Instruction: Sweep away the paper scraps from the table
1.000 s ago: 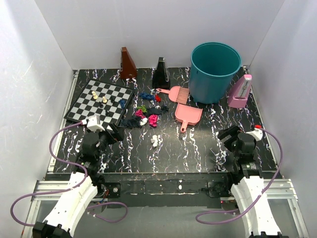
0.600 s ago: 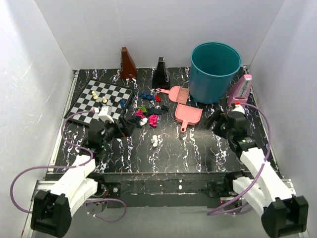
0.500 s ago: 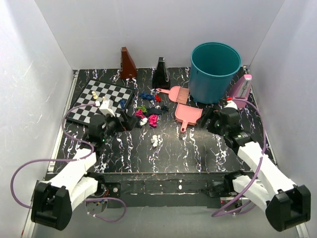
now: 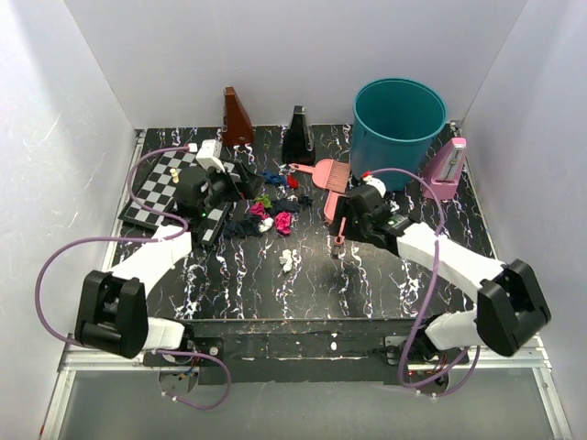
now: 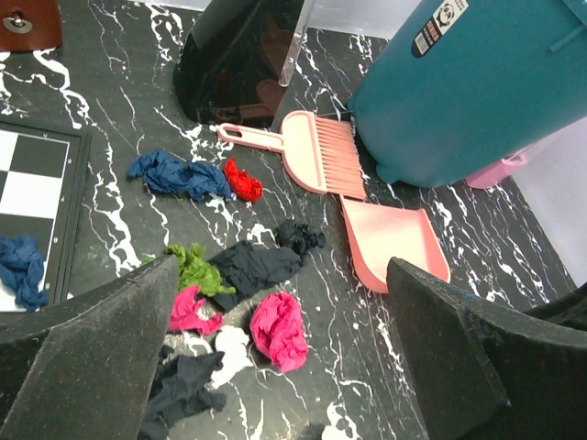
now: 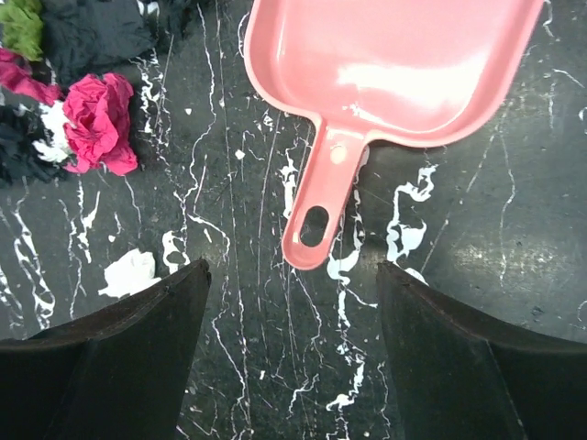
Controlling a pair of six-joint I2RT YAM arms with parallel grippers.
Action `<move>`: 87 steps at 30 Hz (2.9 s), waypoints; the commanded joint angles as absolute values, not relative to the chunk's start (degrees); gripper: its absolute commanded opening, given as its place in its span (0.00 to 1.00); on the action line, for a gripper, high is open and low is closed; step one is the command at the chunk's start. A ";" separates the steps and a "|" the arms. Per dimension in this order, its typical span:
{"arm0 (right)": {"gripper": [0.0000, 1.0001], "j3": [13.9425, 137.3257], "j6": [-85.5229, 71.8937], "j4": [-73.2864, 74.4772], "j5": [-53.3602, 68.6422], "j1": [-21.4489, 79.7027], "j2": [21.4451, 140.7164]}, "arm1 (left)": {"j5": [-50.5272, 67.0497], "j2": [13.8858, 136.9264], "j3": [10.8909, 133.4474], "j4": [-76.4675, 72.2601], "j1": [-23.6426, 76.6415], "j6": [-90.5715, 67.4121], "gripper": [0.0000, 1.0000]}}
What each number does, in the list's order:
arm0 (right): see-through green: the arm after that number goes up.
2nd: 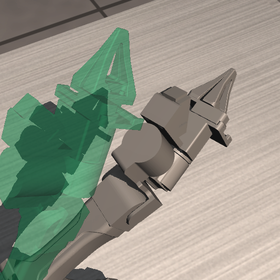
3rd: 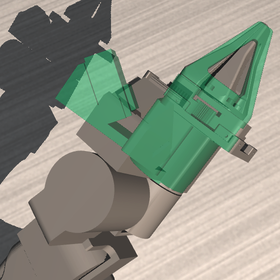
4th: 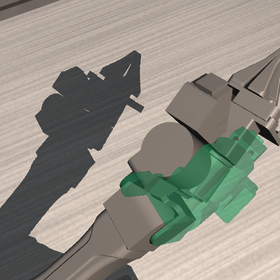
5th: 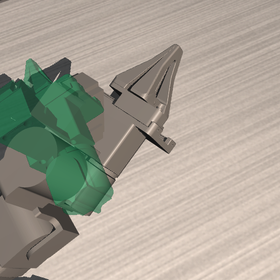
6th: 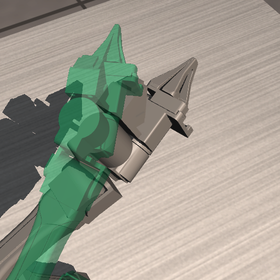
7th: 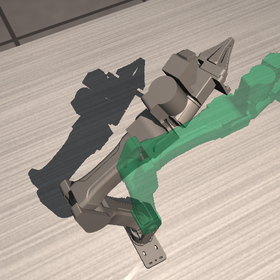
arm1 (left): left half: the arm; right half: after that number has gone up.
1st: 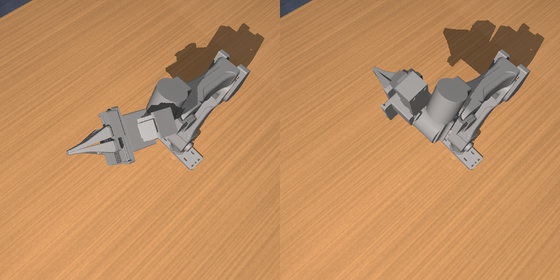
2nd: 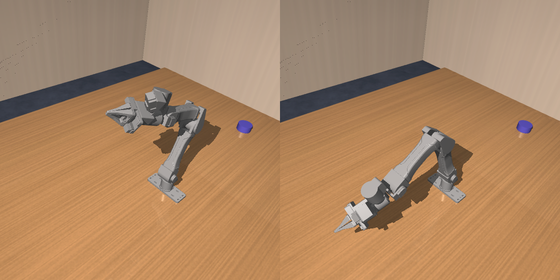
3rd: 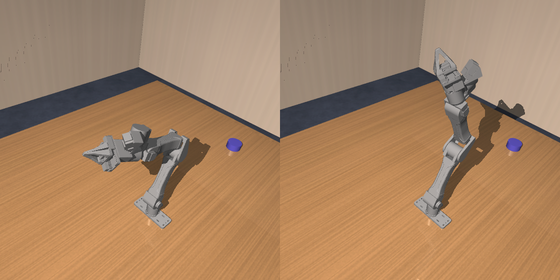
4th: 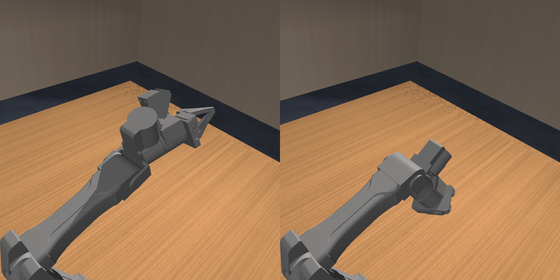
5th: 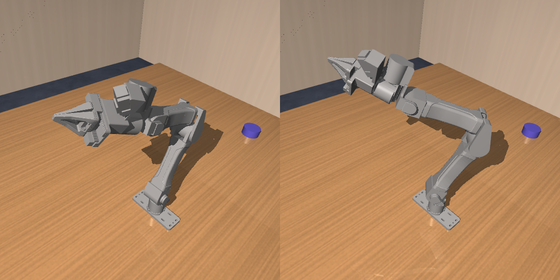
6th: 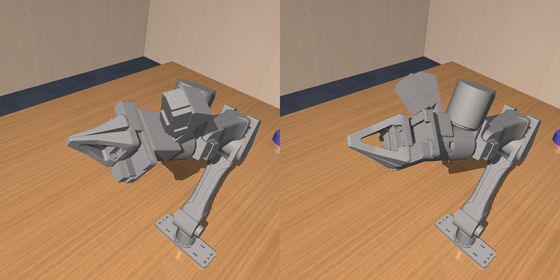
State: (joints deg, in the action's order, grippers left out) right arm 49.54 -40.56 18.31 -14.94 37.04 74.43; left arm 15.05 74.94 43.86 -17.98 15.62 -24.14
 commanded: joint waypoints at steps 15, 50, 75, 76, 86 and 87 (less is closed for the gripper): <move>0.64 62.23 -45.17 25.49 -19.95 38.94 93.86 | 17.49 71.02 41.14 -18.29 16.35 -24.70 0.98; 0.58 52.63 -38.33 33.85 -24.09 32.52 66.61 | 6.16 49.84 24.09 -18.19 19.07 -18.81 0.98; 0.28 116.53 -28.21 37.00 -19.51 31.56 124.44 | 2.81 46.76 20.13 -21.97 19.07 -18.37 0.98; 0.28 117.41 -28.13 36.57 -19.42 31.38 125.58 | 2.81 46.67 20.04 -21.97 19.07 -18.37 0.98; 0.07 120.85 -26.19 29.80 -12.13 28.48 133.15 | 2.99 46.50 20.04 -22.06 19.07 -18.81 0.98; 0.07 120.76 -26.45 29.53 -11.52 28.30 133.76 | 2.99 46.49 20.04 -22.06 19.07 -18.81 0.98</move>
